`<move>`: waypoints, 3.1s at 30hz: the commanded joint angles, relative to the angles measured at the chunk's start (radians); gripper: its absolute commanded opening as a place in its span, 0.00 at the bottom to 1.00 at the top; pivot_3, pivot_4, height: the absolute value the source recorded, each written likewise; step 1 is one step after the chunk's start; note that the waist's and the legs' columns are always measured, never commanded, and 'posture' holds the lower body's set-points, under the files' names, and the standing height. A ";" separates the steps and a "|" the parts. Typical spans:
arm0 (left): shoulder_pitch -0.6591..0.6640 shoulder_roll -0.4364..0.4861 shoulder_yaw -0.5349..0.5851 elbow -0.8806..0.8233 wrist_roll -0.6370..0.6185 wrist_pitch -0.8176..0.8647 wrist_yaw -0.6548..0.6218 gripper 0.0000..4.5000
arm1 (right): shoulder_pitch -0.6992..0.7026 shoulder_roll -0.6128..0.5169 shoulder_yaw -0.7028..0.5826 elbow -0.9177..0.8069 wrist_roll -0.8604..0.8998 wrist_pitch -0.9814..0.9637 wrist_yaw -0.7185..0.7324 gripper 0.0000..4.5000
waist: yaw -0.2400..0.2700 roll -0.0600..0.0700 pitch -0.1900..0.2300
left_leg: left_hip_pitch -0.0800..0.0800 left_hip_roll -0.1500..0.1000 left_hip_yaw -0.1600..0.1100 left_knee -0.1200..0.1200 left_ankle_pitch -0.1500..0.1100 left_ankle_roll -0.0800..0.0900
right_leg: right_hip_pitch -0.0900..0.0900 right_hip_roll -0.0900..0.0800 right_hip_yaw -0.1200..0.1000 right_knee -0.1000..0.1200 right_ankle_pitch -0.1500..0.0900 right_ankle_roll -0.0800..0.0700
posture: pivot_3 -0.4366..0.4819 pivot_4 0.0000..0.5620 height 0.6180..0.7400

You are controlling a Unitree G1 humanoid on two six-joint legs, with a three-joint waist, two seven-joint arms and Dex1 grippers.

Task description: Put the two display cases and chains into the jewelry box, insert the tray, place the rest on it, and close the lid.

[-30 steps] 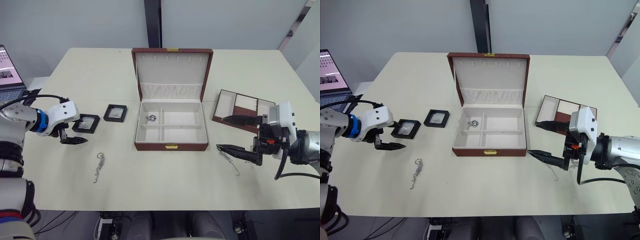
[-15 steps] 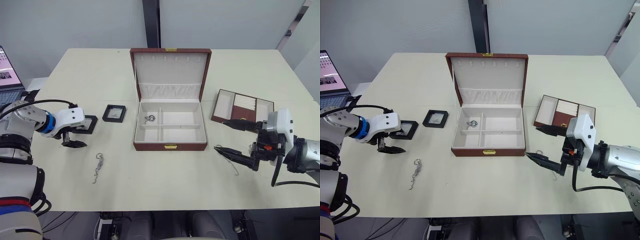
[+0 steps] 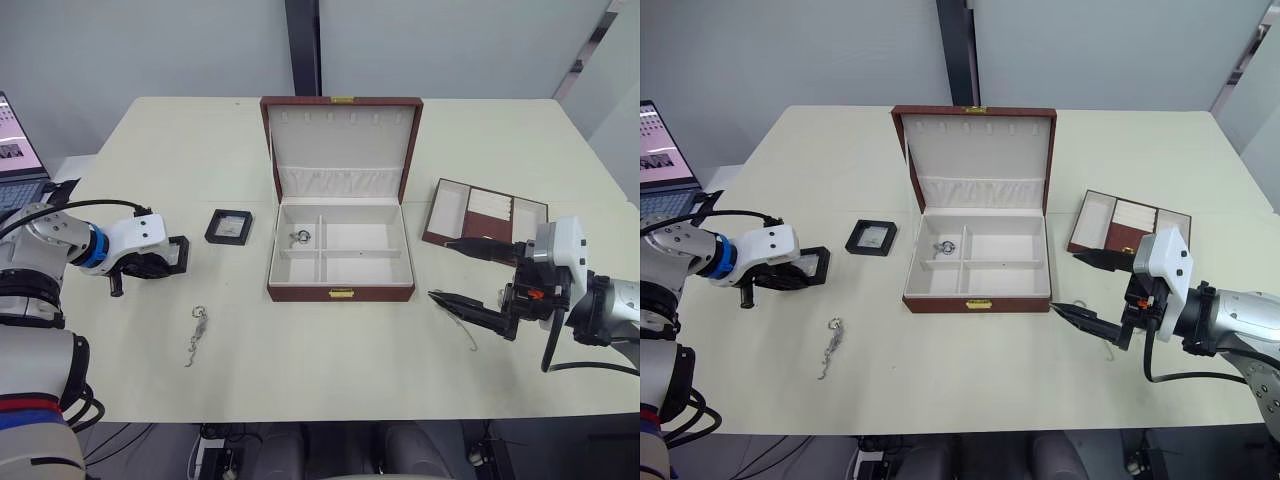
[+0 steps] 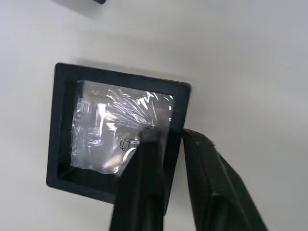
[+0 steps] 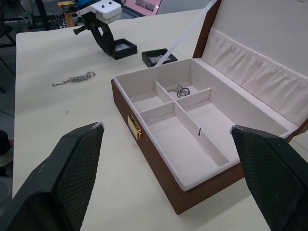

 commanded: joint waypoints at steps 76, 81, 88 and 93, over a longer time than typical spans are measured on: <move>-0.210 -0.644 -0.130 -0.425 -0.157 0.463 -0.006 0.00 | 0.307 0.077 -0.281 -0.108 -0.013 -0.037 -0.192 1.00 | 0.001 -0.001 0.000 | 0.000 -0.002 0.001 0.001 0.000 0.000 | 0.001 0.003 0.003 0.000 0.000 0.000 | 0.48 0.27 1.00; -0.212 -0.662 -0.128 -0.394 -0.137 0.453 0.018 0.00 | 0.313 0.078 -0.287 -0.113 -0.010 -0.032 -0.195 1.00 | 0.004 -0.001 0.000 | -0.001 -0.002 0.001 0.001 0.000 0.000 | 0.001 0.003 0.003 0.000 0.000 0.000 | 0.48 0.27 1.00; -0.218 -0.670 -0.123 -0.373 -0.124 0.432 0.025 0.11 | 0.321 0.080 -0.284 -0.118 -0.008 -0.033 -0.204 1.00 | 0.003 -0.001 0.000 | -0.001 -0.002 0.001 0.001 0.000 0.000 | 0.001 0.003 0.003 0.000 0.000 0.000 | 0.48 0.27 1.00; -0.228 -0.672 -0.114 -0.356 -0.121 0.416 0.039 0.42 | 0.317 0.078 -0.280 -0.111 -0.010 -0.034 -0.204 1.00 | 0.003 -0.001 0.000 | -0.001 -0.002 0.001 0.001 0.000 0.000 | 0.001 0.003 0.003 0.000 0.000 0.000 | 0.48 0.27 1.00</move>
